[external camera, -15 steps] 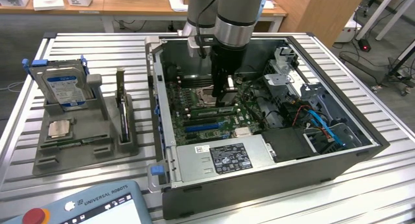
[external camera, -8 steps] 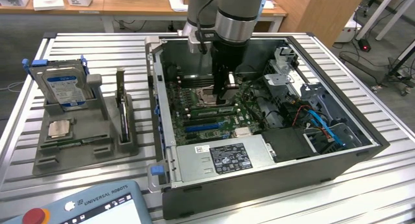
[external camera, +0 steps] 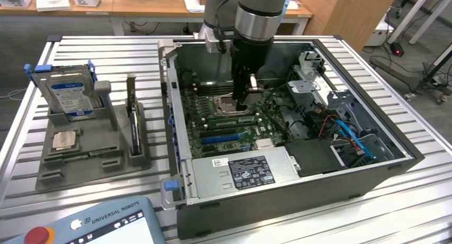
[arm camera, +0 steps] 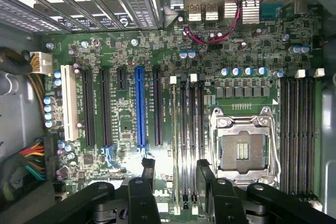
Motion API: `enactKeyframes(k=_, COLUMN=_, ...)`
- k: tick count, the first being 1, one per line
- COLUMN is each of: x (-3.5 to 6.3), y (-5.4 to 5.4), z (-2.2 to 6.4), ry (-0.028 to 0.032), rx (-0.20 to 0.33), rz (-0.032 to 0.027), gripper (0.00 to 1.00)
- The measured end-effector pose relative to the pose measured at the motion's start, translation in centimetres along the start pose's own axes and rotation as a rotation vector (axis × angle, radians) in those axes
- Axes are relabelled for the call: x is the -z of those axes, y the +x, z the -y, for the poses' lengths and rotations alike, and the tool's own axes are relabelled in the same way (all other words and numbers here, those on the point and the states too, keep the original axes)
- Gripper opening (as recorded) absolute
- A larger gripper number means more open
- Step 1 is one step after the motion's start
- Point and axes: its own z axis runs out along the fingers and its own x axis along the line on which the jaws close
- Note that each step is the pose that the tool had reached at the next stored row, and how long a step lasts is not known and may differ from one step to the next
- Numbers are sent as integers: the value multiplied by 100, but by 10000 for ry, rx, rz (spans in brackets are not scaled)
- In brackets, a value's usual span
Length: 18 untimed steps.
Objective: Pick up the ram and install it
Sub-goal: 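Insert the ram into the slot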
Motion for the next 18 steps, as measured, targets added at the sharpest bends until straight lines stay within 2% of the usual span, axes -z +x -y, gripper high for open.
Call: enactKeyframes(k=18, x=229, y=11, z=1, ry=-21, rx=1, rz=-1, gripper=44)
